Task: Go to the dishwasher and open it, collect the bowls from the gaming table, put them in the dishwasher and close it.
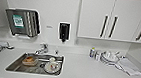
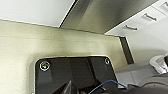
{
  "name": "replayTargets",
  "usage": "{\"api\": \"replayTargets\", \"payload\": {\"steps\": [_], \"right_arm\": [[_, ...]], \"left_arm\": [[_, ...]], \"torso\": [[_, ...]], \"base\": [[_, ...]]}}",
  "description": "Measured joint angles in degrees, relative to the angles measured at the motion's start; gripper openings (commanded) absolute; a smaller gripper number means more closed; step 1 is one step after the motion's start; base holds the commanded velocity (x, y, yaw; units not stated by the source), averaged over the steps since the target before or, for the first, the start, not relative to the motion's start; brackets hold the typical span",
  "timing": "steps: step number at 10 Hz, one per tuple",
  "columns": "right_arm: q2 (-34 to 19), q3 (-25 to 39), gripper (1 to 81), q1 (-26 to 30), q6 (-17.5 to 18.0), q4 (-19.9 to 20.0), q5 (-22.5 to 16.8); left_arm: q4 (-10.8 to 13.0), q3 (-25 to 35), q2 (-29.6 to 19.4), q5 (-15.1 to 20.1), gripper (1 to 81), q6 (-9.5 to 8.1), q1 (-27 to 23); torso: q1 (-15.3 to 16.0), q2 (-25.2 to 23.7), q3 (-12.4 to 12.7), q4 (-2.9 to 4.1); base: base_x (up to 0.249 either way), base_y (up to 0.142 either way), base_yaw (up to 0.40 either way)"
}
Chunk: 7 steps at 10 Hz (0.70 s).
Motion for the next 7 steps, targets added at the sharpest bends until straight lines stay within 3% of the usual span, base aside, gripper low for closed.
{"api": "replayTargets", "payload": {"steps": [3, 7], "right_arm": [[-2.12, 2.44, 81.1, 1.44, 1.02, 0.07, 0.04], [-1.68, 2.44, 81.1, 2.13, 1.16, 0.05, 0.02]], "left_arm": [[-0.24, 5.90, -6.38, -0.88, 81.1, -0.11, -1.88], [-0.63, 18.12, -16.30, 0.41, 81.1, -2.73, -9.95]], "torso": [[3.21, -5.07, -0.85, 0.00], [8.15, -12.90, -0.96, 0.00]], "base": [[0.000, 0.000, 0.000], [0.000, 0.000, 0.000]]}}
